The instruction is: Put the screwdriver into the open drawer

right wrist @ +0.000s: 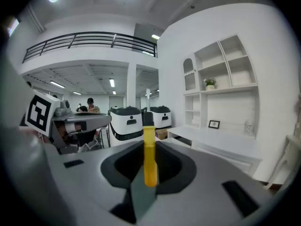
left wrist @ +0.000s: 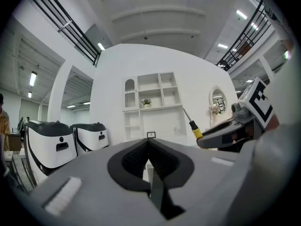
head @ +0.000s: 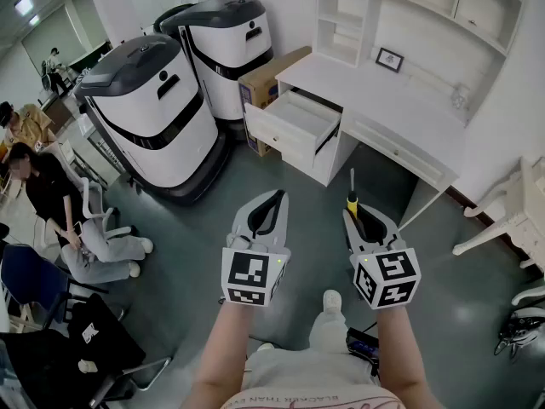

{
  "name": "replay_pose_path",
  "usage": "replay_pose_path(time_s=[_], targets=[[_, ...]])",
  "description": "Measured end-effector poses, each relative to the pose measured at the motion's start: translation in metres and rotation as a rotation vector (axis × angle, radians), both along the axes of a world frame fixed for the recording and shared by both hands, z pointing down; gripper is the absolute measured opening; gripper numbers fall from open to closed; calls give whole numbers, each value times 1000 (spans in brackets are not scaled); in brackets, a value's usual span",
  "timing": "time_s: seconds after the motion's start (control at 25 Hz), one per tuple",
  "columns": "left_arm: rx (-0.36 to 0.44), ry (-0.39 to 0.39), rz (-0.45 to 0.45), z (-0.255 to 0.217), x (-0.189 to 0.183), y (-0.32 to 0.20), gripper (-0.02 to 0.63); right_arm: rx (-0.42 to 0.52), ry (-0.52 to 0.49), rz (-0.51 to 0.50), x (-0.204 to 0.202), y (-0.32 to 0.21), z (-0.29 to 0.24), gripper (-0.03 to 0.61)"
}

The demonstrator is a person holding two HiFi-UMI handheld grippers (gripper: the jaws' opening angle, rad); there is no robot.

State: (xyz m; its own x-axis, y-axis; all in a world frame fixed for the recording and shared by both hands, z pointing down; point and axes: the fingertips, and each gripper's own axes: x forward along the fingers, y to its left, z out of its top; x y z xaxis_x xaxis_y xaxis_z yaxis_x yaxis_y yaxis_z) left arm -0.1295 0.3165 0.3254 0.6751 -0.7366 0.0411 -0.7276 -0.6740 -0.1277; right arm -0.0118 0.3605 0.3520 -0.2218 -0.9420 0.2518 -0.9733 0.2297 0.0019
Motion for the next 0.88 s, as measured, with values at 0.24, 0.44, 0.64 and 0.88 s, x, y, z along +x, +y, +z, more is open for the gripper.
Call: replay_pose_path(time_s=[0.24, 0.44, 0.64, 0.88], targets=[[-41, 11, -24, 14, 62, -46, 3, -30, -30, -24, 58, -40, 20, 78], [-49, 33, -71, 10, 115, -84, 5, -51, -51, -81, 112, -80, 21, 78], [-59, 57, -133, 8, 150, -113, 4, -58, -25, -144, 149, -119, 12, 78], [-62, 56, -177, 4, 168, -138, 3, -47, -27, -181, 168, -146, 6, 78]])
